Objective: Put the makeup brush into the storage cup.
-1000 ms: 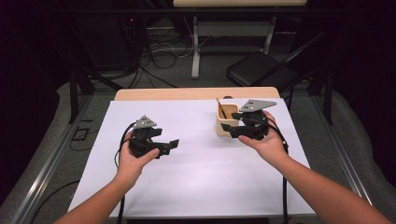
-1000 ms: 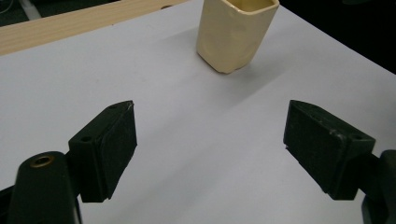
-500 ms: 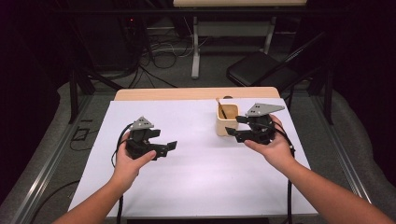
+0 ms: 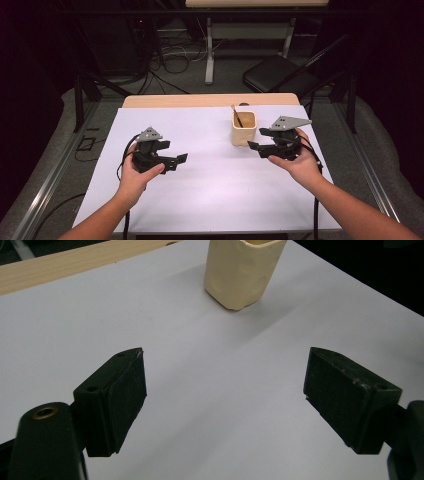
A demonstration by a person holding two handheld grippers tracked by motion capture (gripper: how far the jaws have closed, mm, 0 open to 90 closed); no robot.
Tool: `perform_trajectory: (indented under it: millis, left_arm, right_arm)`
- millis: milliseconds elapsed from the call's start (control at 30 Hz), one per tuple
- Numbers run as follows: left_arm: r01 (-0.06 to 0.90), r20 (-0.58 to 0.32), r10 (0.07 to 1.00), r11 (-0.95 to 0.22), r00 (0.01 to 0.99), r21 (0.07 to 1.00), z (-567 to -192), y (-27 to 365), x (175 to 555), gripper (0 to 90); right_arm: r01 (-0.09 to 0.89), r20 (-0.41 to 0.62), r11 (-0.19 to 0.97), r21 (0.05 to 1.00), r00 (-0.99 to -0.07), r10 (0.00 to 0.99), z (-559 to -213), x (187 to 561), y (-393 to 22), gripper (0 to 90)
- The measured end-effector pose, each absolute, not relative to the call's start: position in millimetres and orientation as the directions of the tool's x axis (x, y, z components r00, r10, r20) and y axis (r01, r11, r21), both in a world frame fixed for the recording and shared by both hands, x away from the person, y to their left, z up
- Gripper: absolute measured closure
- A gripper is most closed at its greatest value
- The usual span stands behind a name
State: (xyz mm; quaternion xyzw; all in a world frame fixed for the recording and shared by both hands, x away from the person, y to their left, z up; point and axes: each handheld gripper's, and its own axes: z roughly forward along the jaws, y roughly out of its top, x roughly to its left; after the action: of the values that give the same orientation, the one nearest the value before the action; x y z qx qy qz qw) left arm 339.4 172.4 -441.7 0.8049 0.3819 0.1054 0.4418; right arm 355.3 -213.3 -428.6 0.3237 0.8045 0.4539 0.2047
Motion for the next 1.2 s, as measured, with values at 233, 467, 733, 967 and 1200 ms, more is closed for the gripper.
perform_trajectory:
  millis: [233, 467, 733, 967, 1200]
  left_arm:
    - [0.527, -0.176, 0.714, -0.304, 0.677, 0.794, -445, 178, 337, 17.4]
    - [0.537, -0.184, 0.722, -0.294, 0.667, 0.791, -449, 184, 335, 17.3]
    - [0.546, -0.191, 0.725, -0.291, 0.661, 0.785, -454, 187, 333, 17.4]
    - [0.550, -0.207, 0.724, -0.274, 0.658, 0.789, -456, 188, 330, 17.4]
    - [0.541, -0.203, 0.725, -0.269, 0.658, 0.797, -457, 191, 327, 17.4]
  right_arm:
    - [0.349, -0.017, 0.347, 0.871, -0.683, 0.730, -435, 352, -222, 32.5]
    - [0.372, 0.022, 0.309, 0.876, -0.668, 0.744, -441, 348, -229, 32.2]
    - [0.383, 0.046, 0.269, 0.884, -0.642, 0.766, -447, 347, -236, 32.2]
    - [0.389, 0.053, 0.266, 0.882, -0.643, 0.764, -453, 344, -241, 32.2]
    - [0.387, 0.062, 0.253, 0.887, -0.641, 0.765, -459, 341, -246, 22.4]
